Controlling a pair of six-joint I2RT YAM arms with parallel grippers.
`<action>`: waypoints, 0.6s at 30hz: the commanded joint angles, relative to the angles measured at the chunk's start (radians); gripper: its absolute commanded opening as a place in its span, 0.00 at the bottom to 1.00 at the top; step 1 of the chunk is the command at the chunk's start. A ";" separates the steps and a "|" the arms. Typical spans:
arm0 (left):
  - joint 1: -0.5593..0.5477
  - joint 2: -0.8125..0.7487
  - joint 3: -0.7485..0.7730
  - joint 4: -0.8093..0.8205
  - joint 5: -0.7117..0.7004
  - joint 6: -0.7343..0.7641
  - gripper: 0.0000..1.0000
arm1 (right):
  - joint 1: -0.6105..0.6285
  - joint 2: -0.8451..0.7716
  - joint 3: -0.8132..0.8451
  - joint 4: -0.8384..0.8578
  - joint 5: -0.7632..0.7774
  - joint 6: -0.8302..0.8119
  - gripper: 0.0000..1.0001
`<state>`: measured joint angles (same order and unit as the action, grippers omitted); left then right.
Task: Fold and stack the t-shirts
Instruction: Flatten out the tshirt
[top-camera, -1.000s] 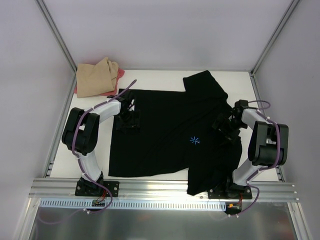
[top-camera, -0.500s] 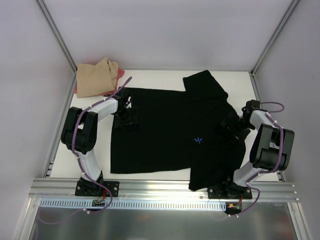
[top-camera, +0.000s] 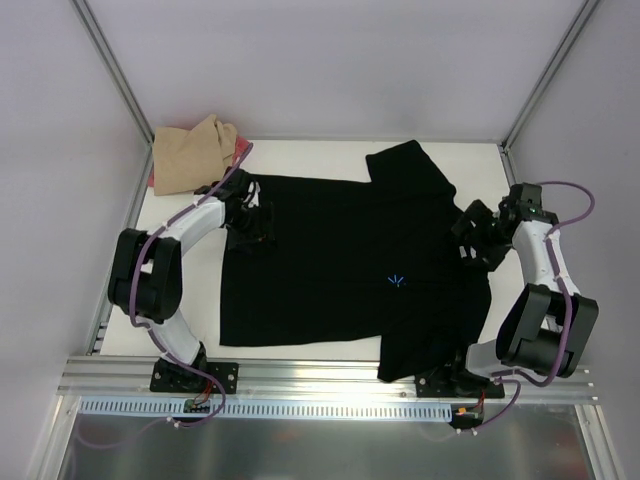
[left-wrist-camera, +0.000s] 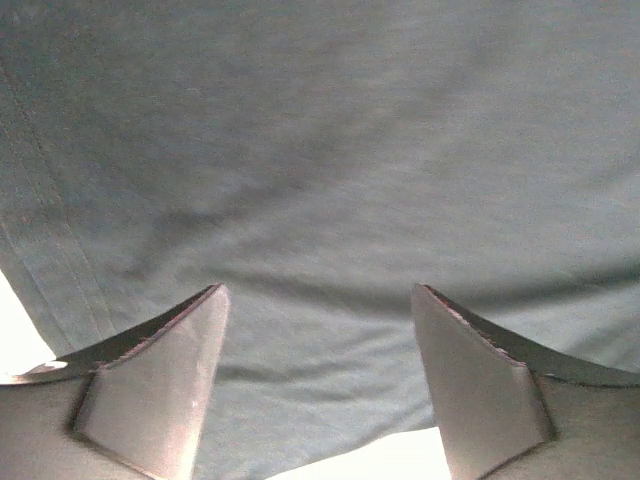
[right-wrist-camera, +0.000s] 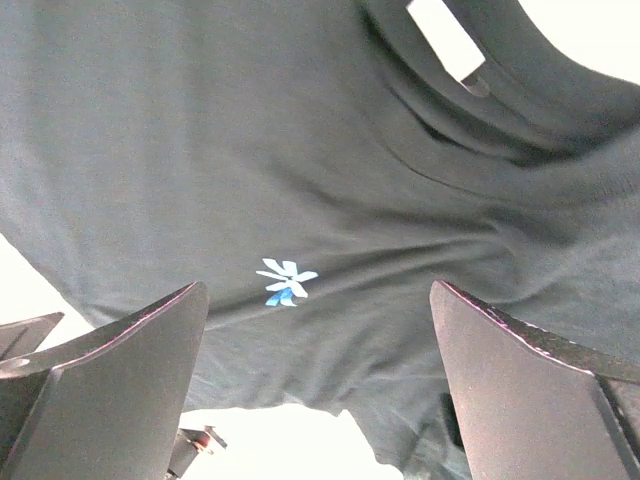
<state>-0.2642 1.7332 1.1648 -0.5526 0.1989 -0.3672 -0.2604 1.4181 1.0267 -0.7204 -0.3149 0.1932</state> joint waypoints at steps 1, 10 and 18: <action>0.003 -0.104 0.055 0.007 0.094 -0.033 0.77 | 0.004 -0.036 0.096 -0.062 -0.055 -0.021 0.99; -0.009 -0.107 0.076 0.143 0.085 -0.024 0.81 | 0.101 0.034 0.105 0.055 -0.108 0.012 0.99; -0.009 0.086 0.130 0.138 0.019 -0.047 0.80 | 0.122 0.289 0.208 0.105 -0.104 0.008 0.99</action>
<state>-0.2630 1.7840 1.2709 -0.4221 0.2497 -0.3939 -0.1394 1.6592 1.1786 -0.6430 -0.4061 0.1982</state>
